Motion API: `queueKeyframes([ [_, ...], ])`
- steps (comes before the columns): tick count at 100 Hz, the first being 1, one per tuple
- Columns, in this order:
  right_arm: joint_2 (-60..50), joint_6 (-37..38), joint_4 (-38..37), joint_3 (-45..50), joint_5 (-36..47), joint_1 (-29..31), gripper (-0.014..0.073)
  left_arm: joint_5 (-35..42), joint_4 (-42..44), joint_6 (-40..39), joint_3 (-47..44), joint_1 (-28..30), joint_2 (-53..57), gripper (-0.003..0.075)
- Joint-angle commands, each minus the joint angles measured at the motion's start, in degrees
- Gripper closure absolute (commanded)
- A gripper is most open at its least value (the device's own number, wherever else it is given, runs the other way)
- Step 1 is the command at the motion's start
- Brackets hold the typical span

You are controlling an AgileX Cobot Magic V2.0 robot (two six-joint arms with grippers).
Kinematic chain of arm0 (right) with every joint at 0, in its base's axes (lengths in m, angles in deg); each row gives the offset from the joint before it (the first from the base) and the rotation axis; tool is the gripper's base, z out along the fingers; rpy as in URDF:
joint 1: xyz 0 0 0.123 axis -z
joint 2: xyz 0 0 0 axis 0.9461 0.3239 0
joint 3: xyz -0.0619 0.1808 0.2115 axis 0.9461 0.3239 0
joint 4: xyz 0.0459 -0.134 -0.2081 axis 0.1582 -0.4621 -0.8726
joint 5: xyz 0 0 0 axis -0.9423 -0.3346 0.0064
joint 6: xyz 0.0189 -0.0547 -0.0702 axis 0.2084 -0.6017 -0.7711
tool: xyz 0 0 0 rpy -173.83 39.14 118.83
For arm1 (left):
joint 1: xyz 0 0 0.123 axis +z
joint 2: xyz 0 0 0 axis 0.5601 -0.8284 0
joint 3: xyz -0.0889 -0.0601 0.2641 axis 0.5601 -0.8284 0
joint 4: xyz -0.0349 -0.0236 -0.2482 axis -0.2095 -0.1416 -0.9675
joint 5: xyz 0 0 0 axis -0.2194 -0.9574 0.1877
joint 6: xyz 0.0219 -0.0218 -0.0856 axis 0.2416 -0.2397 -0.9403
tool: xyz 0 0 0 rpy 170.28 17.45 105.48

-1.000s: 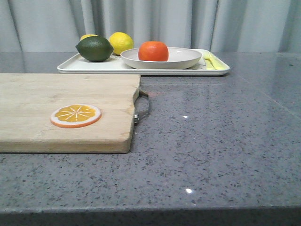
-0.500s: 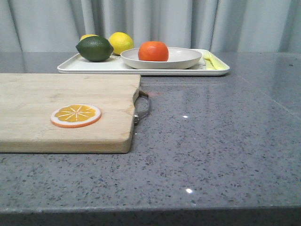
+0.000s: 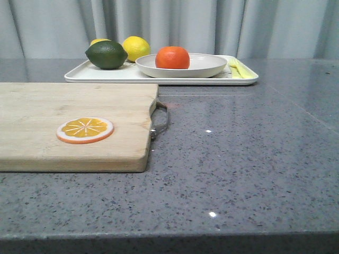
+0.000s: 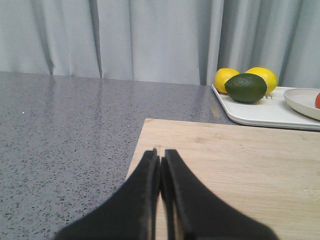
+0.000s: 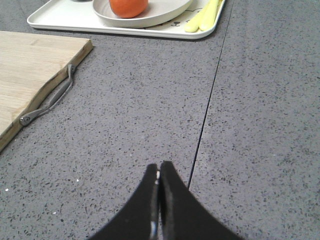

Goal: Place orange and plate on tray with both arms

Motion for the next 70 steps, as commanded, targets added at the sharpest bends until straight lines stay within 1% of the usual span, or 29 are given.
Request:
queueKeyframes([
  [1,-0.06,-0.66,-0.36,-1.35,4.24,0.26,0.0654,4.32,0.08,-0.07,-1.35,0.09,1.76,0.0739],
  [9,-0.98,-0.66,-0.69,-0.97,4.54,1.10,0.0654,4.32,0.08,-0.07,-1.35,0.09,1.76,0.0739],
  [16,-2.18,-0.66,-2.21,0.20,6.70,2.14,0.0654,4.32,0.08,-0.07,-1.35,0.09,1.76,0.0739],
  [28,-5.13,-0.66,-3.49,4.20,13.73,4.14,0.0654,4.32,0.08,-0.07,-1.35,0.09,1.76,0.0739],
  [43,-9.55,-0.66,-5.32,9.86,25.26,7.17,0.0654,4.32,0.08,-0.07,-1.35,0.09,1.76,0.0739],
  [51,-11.88,0.63,-9.35,12.82,31.17,9.45,0.0654,4.32,0.08,-0.07,-1.35,0.09,1.76,0.0739],
  [58,-13.32,3.33,-12.41,14.91,34.41,11.20,0.0654,4.32,0.08,-0.07,-1.35,0.09,1.76,0.0739],
  [63,-14.20,5.34,-13.71,16.24,35.57,12.23,0.0654,4.32,0.08,-0.07,-1.35,0.09,1.76,0.0739],
  [70,-15.47,6.08,-14.13,17.55,35.89,13.41,0.0654,4.32,0.08,-0.07,-1.35,0.09,1.76,0.0739],
])
